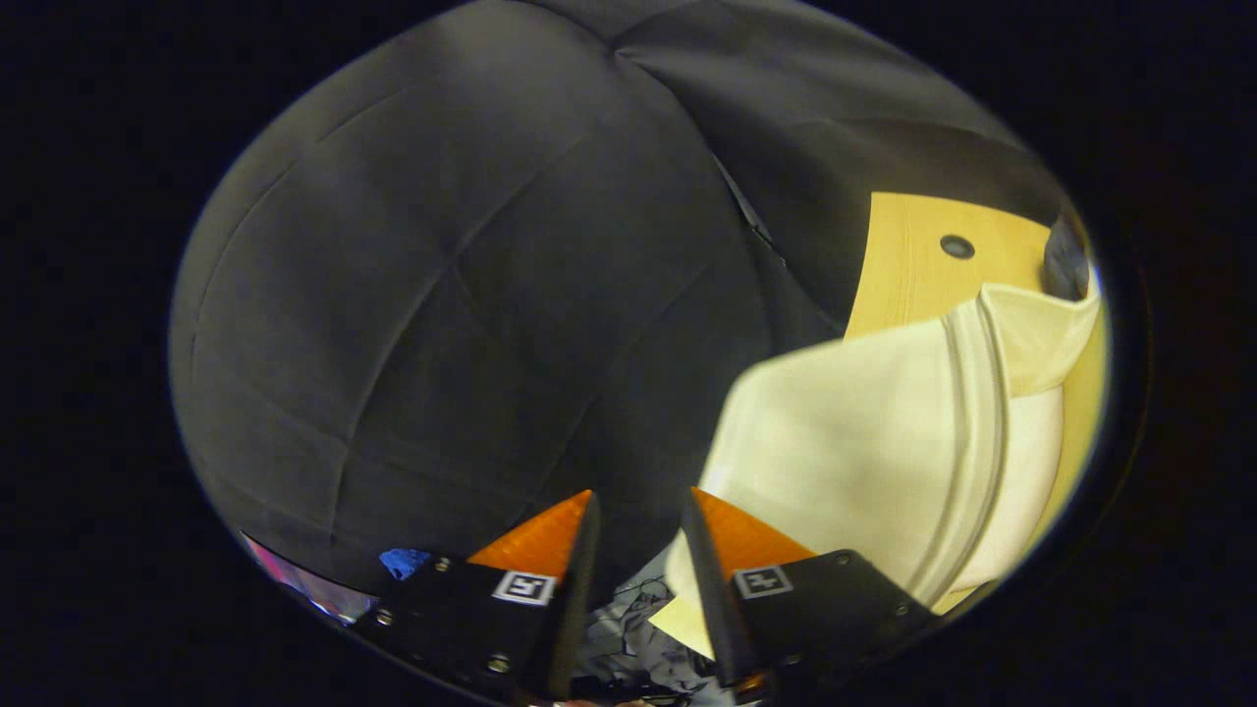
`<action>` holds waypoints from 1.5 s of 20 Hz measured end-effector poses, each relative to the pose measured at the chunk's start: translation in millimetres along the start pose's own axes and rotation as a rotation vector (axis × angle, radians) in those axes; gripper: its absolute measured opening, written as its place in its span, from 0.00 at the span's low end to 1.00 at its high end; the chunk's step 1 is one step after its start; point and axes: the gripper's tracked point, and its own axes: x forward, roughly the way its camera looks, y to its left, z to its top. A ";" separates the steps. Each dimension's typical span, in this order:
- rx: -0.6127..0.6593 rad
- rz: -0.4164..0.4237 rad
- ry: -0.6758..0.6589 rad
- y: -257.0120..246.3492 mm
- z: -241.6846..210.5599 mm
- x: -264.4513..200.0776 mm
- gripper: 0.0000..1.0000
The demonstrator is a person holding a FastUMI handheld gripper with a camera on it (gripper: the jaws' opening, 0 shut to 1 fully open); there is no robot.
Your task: Open the storage box then place both shoes into the box .Put the left shoe in first, then the right shoe, with the right side of both shoes facing outward in a uniform manner.
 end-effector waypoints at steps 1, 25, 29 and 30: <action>-0.005 -0.001 -0.015 0.8 10.4 -10.7 0.64; -0.094 -0.319 -0.322 -240.9 30.3 -331.5 0.64; -0.038 -0.374 -0.305 -285.6 0.8 -347.0 0.64; -0.028 -0.396 -0.301 -299.0 -6.0 -349.6 0.64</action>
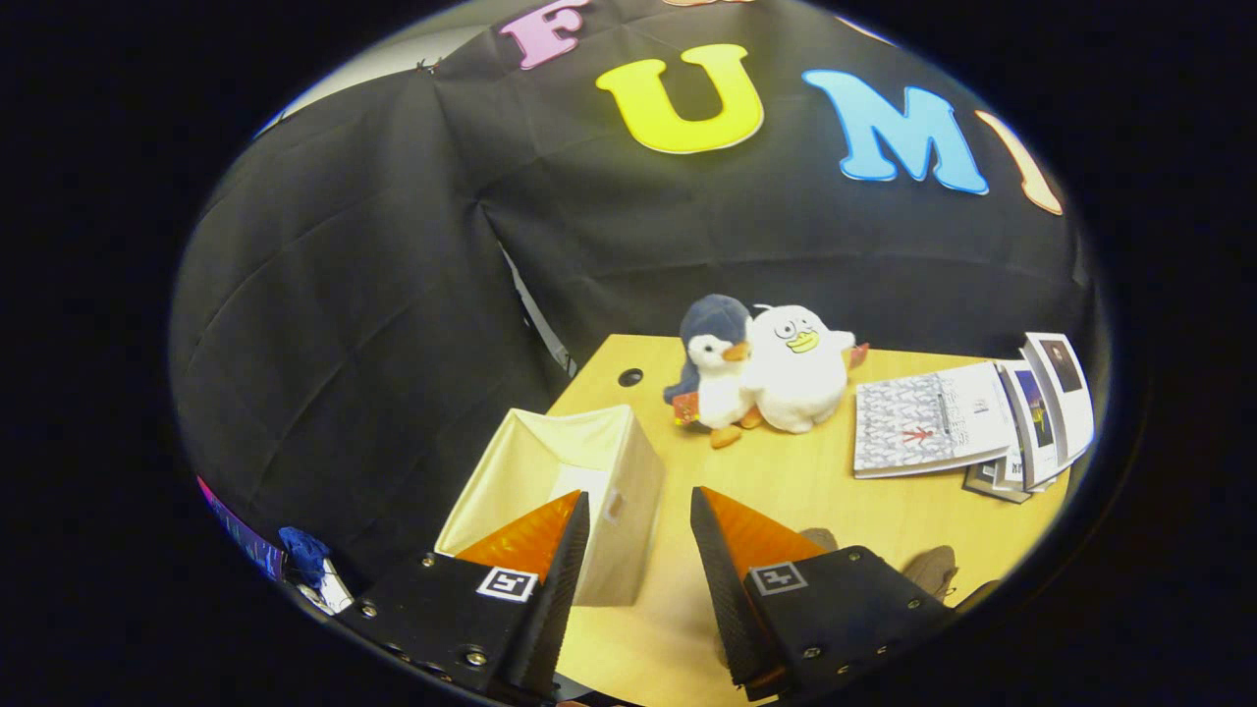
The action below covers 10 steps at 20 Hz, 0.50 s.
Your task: Open the storage box then place both shoes into the box .Put the left shoe in first, then the right shoe, with the right side of both shoes facing outward in a uniform manner.
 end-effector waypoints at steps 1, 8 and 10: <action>0.010 -0.017 0.007 -11.7 -7.3 0.9 0.64; 0.052 -0.131 0.136 -86.3 -80.0 8.1 0.64; 0.063 -0.150 0.182 -101.2 -104.0 8.6 0.64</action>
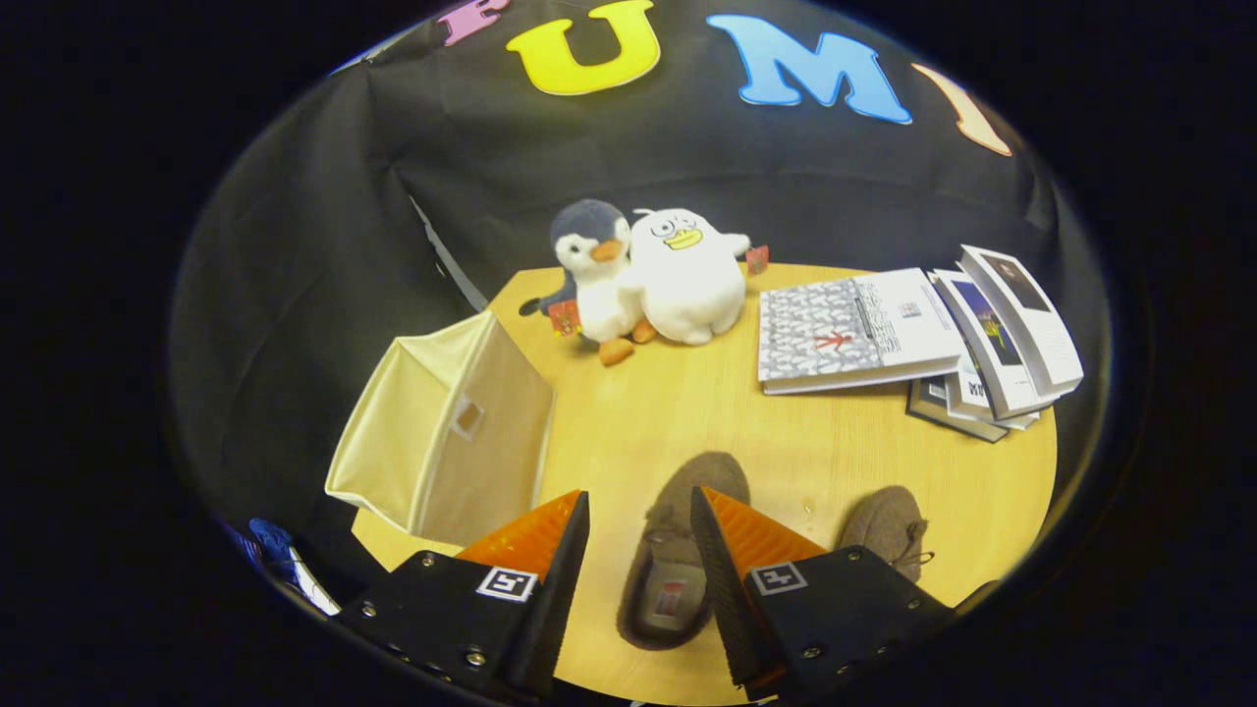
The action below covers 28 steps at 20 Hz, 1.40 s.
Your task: Open the storage box then place both shoes into the box .Put the left shoe in first, then the right shoe, with the right side of both shoes facing outward in a uniform manner.
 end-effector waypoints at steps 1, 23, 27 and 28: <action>0.004 -0.009 0.021 -7.4 -9.9 2.4 0.64; 0.074 -0.050 0.336 -56.8 -92.2 80.9 0.62; 0.120 -0.052 0.321 -56.3 -89.4 83.8 0.07; 0.135 -0.046 0.326 -55.0 -88.8 81.2 0.00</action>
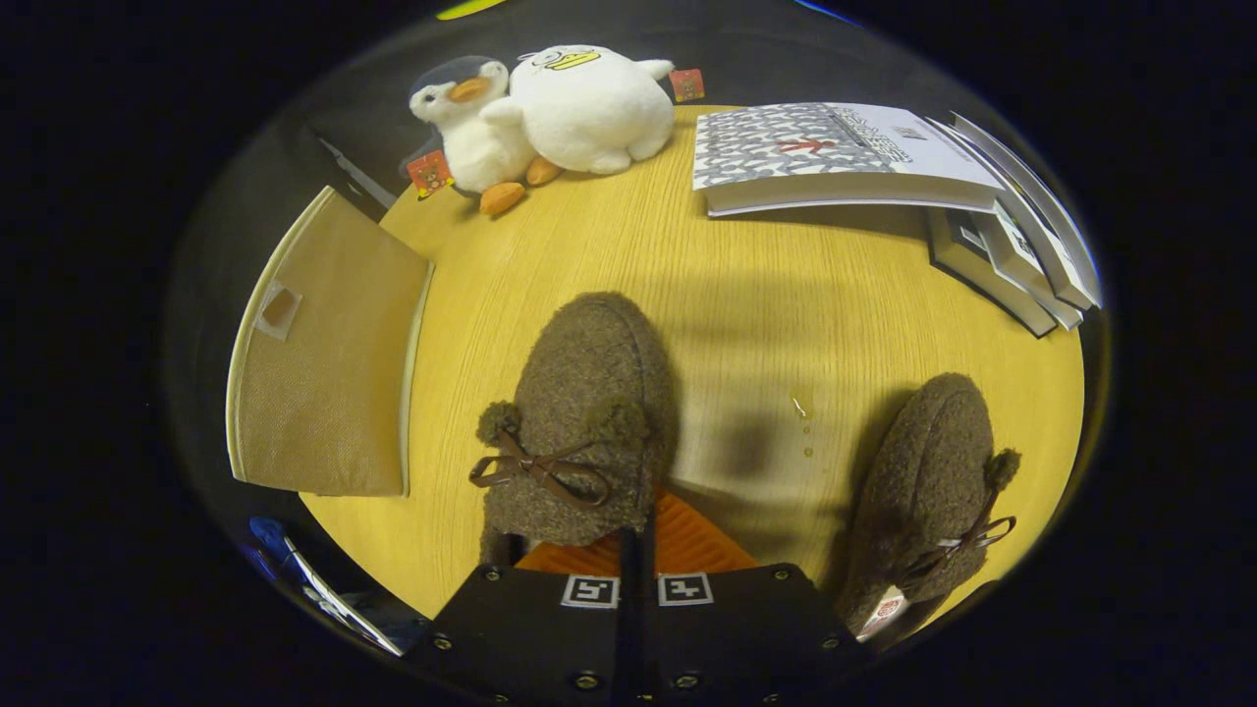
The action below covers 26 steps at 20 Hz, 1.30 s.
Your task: Open the storage box then place both shoes into the box .Put the left shoe in first, then the right shoe, with the right side of both shoes facing outward in a uniform manner.
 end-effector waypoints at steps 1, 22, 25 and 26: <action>0.007 0.002 0.012 -0.2 -2.4 -2.7 0.00; -0.233 0.219 -0.146 163.9 115.4 -176.6 0.00; -0.322 0.237 -0.152 205.3 130.1 -174.4 0.00; -0.342 0.245 -0.148 217.8 132.3 -171.7 0.00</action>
